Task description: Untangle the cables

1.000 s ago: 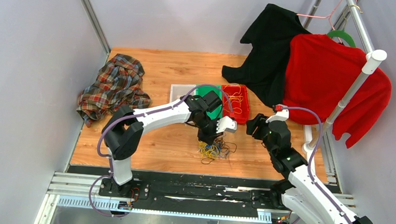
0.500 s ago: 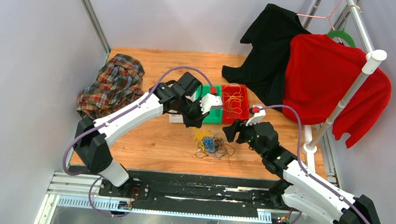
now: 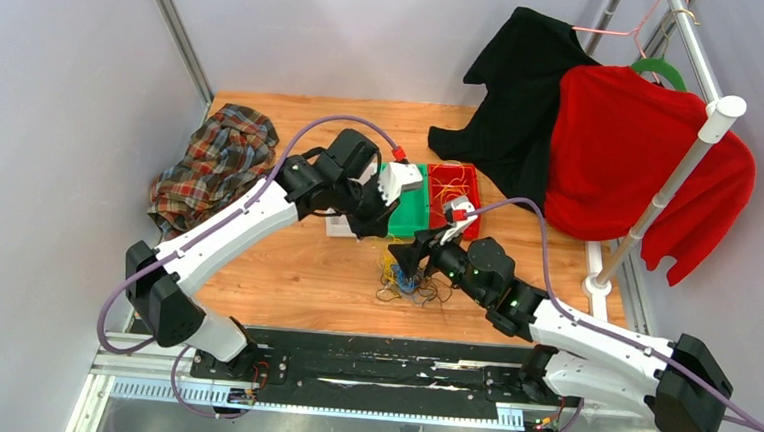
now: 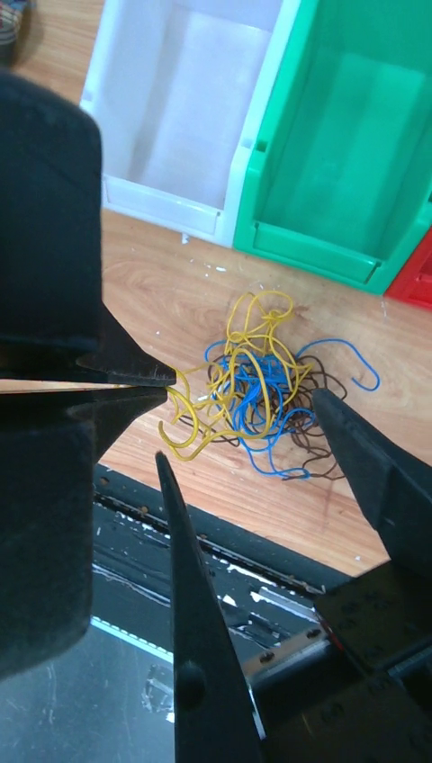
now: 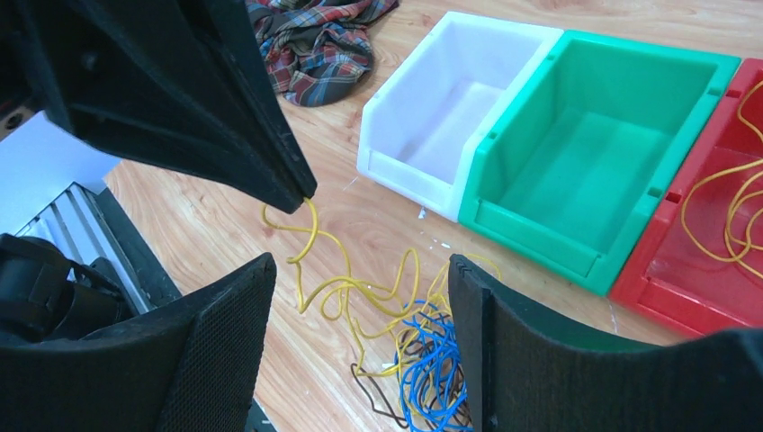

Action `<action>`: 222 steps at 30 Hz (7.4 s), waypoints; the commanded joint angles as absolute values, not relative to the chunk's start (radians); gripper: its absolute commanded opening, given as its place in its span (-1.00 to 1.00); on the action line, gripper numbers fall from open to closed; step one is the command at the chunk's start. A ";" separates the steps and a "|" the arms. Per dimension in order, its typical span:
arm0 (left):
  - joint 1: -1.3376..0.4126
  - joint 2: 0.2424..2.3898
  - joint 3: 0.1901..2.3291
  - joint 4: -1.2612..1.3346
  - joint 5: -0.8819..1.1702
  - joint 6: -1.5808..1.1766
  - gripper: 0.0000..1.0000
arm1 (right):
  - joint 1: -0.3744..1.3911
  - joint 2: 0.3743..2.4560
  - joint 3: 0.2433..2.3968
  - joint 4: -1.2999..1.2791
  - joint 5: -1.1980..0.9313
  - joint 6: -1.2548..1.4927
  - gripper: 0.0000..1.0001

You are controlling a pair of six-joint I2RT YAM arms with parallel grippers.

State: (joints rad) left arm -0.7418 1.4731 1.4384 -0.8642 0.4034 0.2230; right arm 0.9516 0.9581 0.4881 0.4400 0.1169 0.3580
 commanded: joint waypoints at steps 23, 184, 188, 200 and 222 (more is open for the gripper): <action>-0.744 1.353 1.670 -0.963 0.548 0.170 -0.99 | 0.982 1.441 0.572 0.667 0.324 0.360 0.10; -0.834 1.756 1.515 -0.819 0.493 0.571 -0.99 | 0.642 0.625 0.406 0.043 0.423 0.461 0.03; -0.834 1.682 1.590 -0.917 0.458 0.508 -0.99 | 0.643 0.652 0.410 0.121 0.257 0.437 0.13; -0.834 1.541 1.640 -0.917 0.455 0.351 -0.99 | 0.780 0.698 0.425 0.297 0.058 0.368 0.41; -0.826 1.831 1.433 -0.629 0.291 0.226 0.23 | 0.784 0.560 0.364 0.005 0.538 0.417 0.30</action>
State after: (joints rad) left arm -0.8337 1.8217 1.4399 -0.7406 0.3511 0.3656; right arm 0.7750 0.5900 0.3786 0.0364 0.4698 0.4194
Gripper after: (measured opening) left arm 0.640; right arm 0.653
